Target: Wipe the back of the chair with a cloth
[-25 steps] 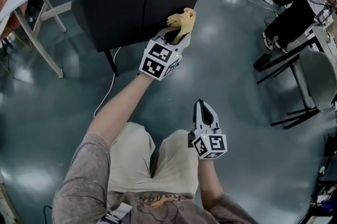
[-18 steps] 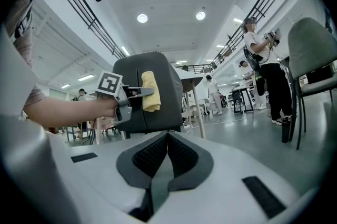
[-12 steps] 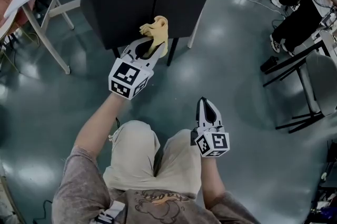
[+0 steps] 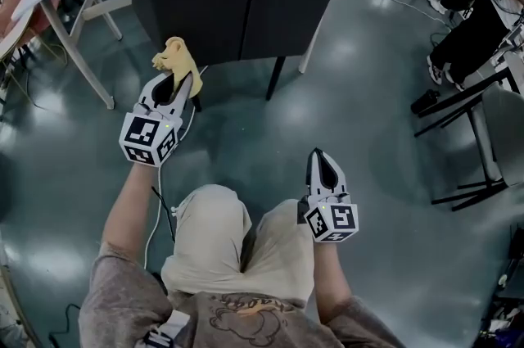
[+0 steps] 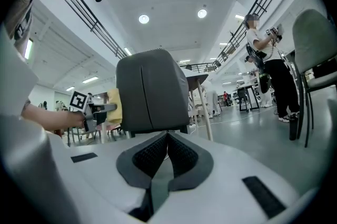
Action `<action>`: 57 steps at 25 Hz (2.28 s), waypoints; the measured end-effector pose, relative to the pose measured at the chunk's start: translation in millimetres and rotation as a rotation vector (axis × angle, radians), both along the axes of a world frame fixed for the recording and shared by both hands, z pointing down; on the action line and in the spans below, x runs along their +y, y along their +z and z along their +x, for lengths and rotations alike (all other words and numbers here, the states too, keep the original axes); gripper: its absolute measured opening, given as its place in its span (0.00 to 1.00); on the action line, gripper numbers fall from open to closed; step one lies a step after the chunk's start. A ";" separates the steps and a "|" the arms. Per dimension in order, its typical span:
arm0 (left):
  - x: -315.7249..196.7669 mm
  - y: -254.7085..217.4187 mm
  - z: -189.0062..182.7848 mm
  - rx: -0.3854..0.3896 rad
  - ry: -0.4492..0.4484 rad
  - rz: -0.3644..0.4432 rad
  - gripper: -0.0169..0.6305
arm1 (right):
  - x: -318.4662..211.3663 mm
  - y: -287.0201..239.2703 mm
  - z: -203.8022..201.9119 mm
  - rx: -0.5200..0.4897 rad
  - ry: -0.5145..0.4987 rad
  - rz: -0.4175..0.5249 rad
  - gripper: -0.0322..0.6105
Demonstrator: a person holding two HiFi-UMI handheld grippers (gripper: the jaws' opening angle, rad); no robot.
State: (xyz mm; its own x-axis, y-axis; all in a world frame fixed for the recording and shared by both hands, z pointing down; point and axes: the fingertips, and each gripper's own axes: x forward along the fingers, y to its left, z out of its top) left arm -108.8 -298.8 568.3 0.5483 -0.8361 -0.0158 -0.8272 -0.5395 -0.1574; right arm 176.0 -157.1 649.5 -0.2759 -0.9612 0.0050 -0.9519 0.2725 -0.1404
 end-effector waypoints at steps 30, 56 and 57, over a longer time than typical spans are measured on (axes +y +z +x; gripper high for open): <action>-68.4 59.7 28.9 -0.134 -0.033 -0.023 0.12 | -1.1 12.5 7.6 0.000 0.023 -0.023 0.09; -108.5 71.5 177.9 -0.119 0.173 -0.026 0.12 | 10.3 22.3 32.4 0.020 0.096 -0.046 0.09; -110.5 72.2 186.3 -0.125 0.185 -0.027 0.12 | 11.0 22.5 34.2 0.022 0.100 -0.049 0.09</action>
State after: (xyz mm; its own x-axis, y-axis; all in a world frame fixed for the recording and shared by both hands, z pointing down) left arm 77.5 -409.3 640.5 0.6884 -0.7205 0.0833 -0.6889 -0.6854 -0.2357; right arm 210.2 -146.2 672.0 -0.1783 -0.9823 0.0572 -0.9769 0.1698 -0.1300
